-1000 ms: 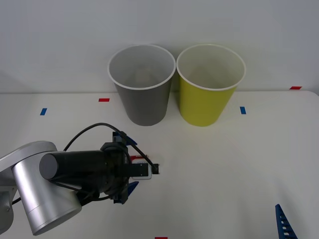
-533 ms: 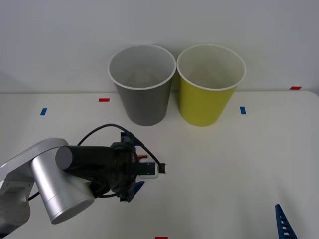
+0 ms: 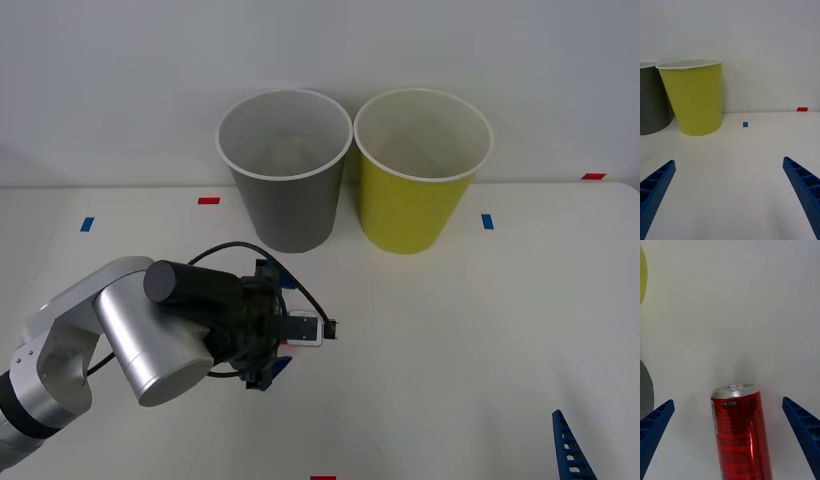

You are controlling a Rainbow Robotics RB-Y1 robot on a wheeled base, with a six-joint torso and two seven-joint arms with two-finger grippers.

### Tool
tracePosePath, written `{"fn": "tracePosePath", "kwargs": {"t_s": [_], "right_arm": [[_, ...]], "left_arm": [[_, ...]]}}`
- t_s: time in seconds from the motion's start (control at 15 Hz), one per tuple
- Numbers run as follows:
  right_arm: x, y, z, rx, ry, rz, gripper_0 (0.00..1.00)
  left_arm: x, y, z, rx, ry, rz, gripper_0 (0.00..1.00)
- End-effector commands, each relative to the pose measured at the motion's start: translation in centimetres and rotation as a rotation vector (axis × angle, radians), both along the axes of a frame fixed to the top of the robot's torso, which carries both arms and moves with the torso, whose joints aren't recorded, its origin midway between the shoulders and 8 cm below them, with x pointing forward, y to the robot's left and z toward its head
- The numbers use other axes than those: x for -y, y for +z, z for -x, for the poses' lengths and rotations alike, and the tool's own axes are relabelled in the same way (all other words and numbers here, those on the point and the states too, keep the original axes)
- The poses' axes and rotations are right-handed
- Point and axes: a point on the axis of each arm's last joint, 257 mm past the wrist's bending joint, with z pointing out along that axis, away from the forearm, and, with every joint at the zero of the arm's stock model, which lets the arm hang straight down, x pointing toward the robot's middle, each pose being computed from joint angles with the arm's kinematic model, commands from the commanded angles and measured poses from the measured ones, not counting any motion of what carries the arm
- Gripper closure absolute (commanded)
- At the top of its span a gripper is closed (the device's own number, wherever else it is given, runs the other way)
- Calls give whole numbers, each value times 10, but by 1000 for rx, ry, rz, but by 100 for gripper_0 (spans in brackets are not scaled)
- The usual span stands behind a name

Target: Put cans in the gray bin and PET bottles in the light green bin.

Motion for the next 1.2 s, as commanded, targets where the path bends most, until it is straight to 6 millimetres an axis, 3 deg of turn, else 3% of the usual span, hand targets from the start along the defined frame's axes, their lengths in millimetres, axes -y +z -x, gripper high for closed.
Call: {"fn": "tracePosePath", "kwargs": {"t_s": [0.07, 0.33, 0.67, 0.8, 0.93, 1.07, 1.2], "right_arm": [[0, 0, 0, 0, 0, 0, 0], [0, 0, 0, 0, 0, 0, 0], [0, 0, 0, 0, 0, 0, 0], [0, 0, 0, 0, 0, 0, 0], [0, 0, 0, 0, 0, 0, 0], [0, 0, 0, 0, 0, 0, 0], [0, 0, 0, 0, 0, 0, 0]], "left_arm": [[-8, -11, -5, -4, 2, -32, 0], [-15, -23, -9, -18, 4, -60, 0], [-6, -22, -9, -14, -16, -54, 1], [-3, -25, -8, -24, -15, -49, 11], [-1, -27, -8, -31, -13, -47, 11], [-3, -26, -10, -28, -9, -48, 26], [-7, -26, -11, -28, -2, -52, 29]]}}
